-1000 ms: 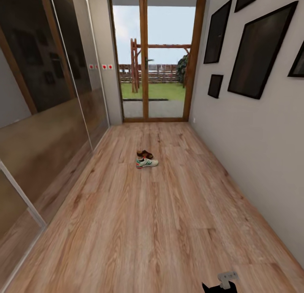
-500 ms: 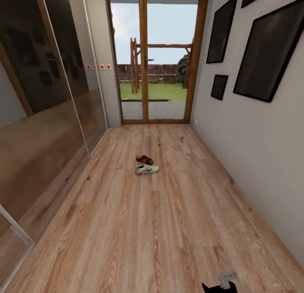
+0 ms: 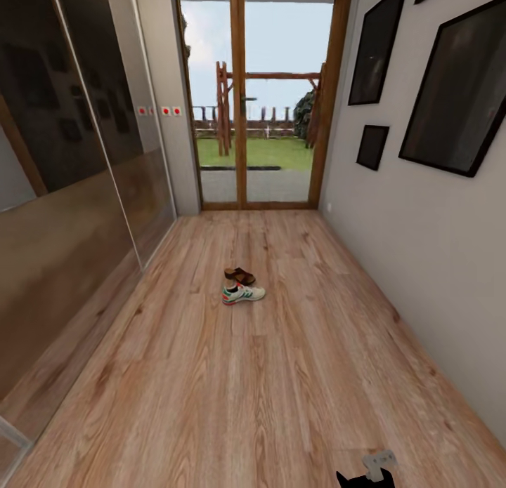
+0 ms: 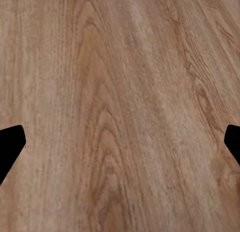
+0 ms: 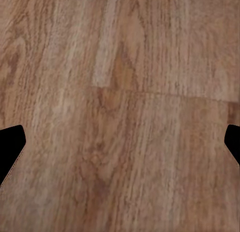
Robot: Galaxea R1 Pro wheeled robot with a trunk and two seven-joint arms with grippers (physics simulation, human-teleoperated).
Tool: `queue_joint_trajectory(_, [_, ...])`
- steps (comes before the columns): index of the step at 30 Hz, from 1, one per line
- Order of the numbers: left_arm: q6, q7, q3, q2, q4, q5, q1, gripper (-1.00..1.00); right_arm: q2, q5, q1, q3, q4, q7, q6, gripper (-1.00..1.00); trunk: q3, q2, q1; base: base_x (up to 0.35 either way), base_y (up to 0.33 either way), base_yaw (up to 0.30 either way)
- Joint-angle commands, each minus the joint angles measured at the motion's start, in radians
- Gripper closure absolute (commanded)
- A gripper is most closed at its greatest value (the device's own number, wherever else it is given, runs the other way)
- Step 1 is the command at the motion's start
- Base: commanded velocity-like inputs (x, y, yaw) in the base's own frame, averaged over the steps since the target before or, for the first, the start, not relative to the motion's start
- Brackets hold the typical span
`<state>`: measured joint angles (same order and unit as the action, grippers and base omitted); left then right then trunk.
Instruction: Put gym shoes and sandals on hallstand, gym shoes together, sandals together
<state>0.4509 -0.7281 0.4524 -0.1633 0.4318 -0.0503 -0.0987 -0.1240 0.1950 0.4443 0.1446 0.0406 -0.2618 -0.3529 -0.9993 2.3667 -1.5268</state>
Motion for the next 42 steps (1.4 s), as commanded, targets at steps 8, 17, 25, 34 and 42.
queue_joint_trajectory(8, [0.003,-0.007,0.008,0.001,0.0,-0.005,-0.001,-1.0,0.0,0.009,0.001,0.009,-0.001,-0.004,-0.003,-1.0,-0.001,0.0,0.0,0.335,0.0,0.0])
queue_joint_trajectory(17, [0.003,-0.007,0.008,0.001,0.001,-0.005,-0.001,-1.0,0.001,0.009,0.001,0.009,-0.001,-0.005,-0.003,-1.0,-0.001,0.0,0.0,0.335,0.0,0.0])
queue_joint_trajectory(25, [0.003,-0.007,0.008,0.0,0.001,-0.005,-0.001,-1.0,0.001,0.009,0.001,0.009,-0.001,-0.005,-0.003,-1.0,-0.001,0.0,0.0,0.335,0.0,0.0])
queue_joint_trajectory(34, [0.002,-0.007,0.008,-0.001,0.001,-0.005,-0.001,-1.0,0.001,0.008,0.001,0.009,-0.001,-0.004,-0.003,-1.0,-0.001,0.0,0.0,0.335,0.041,0.0])
queue_joint_trajectory(42, [0.003,-0.007,0.008,0.0,0.001,-0.005,-0.001,-1.0,0.001,0.008,0.001,0.009,-0.001,-0.004,-0.003,-1.0,-0.001,0.0,0.0,0.335,0.109,0.0])
